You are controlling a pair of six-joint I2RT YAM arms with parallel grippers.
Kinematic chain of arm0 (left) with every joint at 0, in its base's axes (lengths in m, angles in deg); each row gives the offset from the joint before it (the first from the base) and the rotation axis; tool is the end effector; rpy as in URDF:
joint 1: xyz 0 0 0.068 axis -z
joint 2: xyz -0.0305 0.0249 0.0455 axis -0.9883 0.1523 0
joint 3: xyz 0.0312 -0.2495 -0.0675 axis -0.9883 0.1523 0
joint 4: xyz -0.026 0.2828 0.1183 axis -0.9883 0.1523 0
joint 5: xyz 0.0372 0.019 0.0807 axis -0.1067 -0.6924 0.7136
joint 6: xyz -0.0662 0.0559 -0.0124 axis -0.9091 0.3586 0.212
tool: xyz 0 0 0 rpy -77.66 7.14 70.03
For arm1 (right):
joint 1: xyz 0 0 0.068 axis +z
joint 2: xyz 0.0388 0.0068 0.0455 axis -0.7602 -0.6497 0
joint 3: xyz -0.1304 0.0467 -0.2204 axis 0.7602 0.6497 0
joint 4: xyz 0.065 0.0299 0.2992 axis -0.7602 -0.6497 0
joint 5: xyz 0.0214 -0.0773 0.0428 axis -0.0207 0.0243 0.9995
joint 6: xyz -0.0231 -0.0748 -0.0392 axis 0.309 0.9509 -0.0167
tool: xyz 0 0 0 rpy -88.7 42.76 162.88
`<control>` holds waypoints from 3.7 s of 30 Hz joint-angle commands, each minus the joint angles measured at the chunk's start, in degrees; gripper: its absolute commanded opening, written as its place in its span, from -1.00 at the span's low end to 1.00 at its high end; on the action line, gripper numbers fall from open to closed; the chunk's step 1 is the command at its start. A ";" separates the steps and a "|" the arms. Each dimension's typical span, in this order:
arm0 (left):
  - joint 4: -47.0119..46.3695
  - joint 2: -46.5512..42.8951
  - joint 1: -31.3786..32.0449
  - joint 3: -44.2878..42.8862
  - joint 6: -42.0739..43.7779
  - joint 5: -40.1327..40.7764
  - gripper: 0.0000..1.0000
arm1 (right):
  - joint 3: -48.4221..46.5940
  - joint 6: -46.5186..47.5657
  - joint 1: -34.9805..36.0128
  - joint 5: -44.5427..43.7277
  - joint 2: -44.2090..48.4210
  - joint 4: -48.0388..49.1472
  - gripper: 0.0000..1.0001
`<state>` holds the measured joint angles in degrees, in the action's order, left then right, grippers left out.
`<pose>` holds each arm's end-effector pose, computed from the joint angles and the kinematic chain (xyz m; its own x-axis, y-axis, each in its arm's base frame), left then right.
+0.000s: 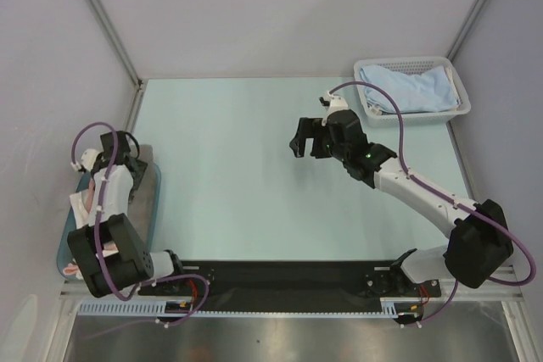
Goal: Fold and stack the towels
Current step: Grab crumpled towel, then move the towel to the center of the board, then flatten out the crumpled towel
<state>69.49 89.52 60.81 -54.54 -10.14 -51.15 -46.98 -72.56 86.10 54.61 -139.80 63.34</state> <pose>0.2874 0.1370 0.1670 -0.1467 -0.8137 -0.5625 -0.9392 0.2931 -0.1789 0.3254 0.2354 0.2549 -0.5613 0.0838 -0.8234 -0.3503 0.8773 0.3281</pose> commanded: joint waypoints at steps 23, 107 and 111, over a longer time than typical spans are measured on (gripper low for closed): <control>-1.91 -0.24 -11.83 0.36 1.48 1.53 -0.99 | -0.77 -0.49 -0.15 3.29 -0.78 0.34 1.00; -22.39 -5.10 60.06 -0.95 21.87 -16.31 0.17 | 11.97 -4.53 9.96 -4.45 7.31 2.17 0.37; -22.03 -1.93 60.06 -2.81 21.70 -17.27 0.18 | 12.15 -4.00 13.12 -4.62 4.41 2.97 0.22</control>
<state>48.22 86.52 120.99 -54.54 9.95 -65.68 -33.10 -77.68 97.09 50.39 -134.03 63.23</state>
